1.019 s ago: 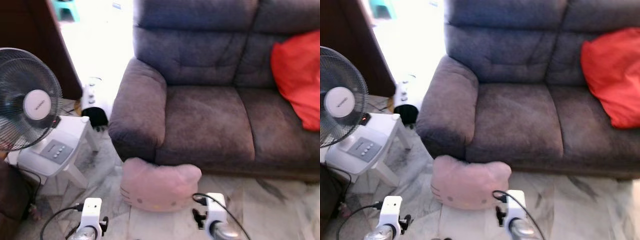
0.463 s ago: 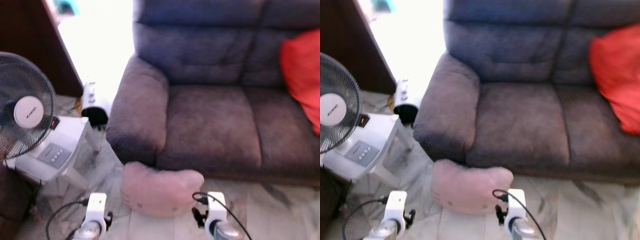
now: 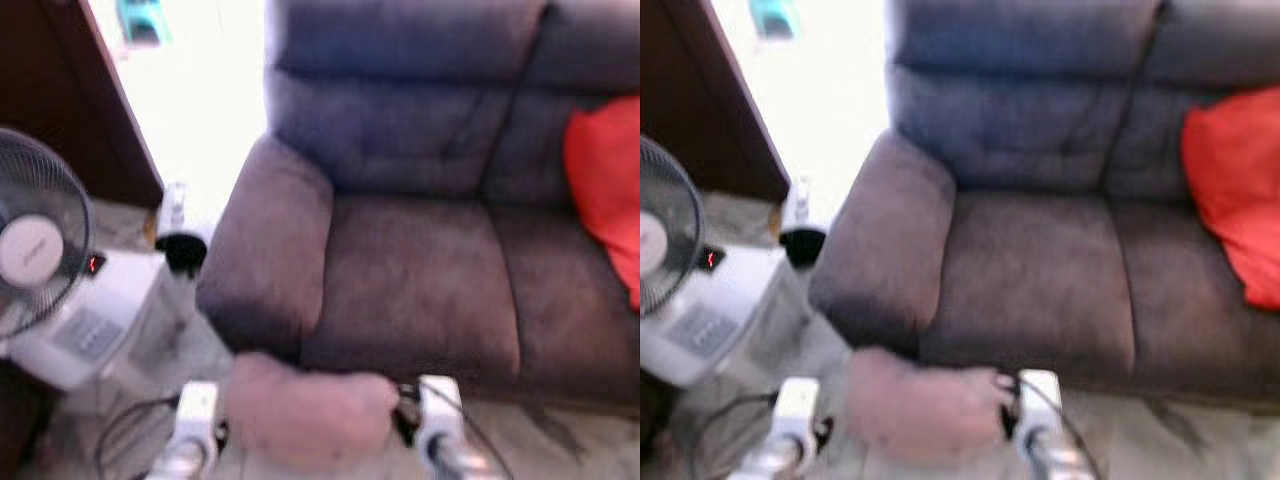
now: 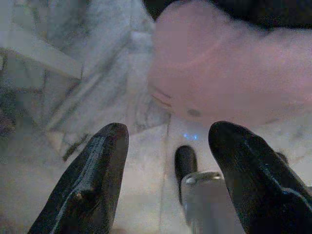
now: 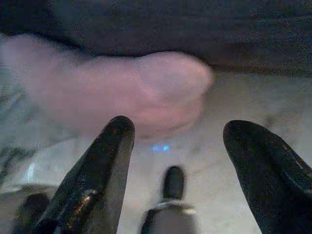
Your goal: Move the pillow to the sofa from floor
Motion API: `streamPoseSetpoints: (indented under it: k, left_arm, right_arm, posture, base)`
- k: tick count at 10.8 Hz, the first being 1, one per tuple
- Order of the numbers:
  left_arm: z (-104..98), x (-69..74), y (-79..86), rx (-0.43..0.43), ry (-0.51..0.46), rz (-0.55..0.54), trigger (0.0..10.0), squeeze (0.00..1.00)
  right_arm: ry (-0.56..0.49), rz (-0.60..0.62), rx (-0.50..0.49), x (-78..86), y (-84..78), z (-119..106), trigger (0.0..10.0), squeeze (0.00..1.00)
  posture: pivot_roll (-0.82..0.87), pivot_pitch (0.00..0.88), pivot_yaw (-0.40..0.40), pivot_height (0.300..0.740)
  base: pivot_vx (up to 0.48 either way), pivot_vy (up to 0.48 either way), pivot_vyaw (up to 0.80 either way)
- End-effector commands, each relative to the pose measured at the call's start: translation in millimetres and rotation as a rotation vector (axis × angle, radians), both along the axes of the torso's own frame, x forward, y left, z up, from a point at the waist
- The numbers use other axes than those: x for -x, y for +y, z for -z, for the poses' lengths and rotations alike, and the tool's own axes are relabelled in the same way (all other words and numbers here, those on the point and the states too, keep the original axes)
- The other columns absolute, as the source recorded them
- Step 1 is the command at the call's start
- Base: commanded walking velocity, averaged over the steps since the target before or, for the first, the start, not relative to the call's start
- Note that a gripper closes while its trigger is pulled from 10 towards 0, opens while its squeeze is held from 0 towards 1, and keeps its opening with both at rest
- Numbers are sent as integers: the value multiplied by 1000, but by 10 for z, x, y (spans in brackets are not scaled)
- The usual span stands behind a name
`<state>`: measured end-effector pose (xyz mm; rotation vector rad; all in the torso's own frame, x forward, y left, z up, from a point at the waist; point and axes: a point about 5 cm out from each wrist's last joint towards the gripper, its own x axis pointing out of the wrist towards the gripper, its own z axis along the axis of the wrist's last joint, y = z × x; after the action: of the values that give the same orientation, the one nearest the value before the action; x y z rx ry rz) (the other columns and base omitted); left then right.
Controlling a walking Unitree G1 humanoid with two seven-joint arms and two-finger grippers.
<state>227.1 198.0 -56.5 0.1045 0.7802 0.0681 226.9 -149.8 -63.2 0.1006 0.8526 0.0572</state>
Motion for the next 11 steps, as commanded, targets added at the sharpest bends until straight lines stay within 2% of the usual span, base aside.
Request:
streamPoseSetpoints:
  k: [1,11]
  left_arm:
    - [59,82,-17,1,37,6,10000,0]
    - [93,125,-35,13,66,-3,10000,0]
  right_arm:
    - [41,6,7,108,-41,67,10000,0]
    - [39,-5,16,98,-51,60,10000,0]
  posture:
    - [132,111,-2,740]
    - [133,113,-11,740]
  base:
    - [0,0,0]
    - [0,0,0]
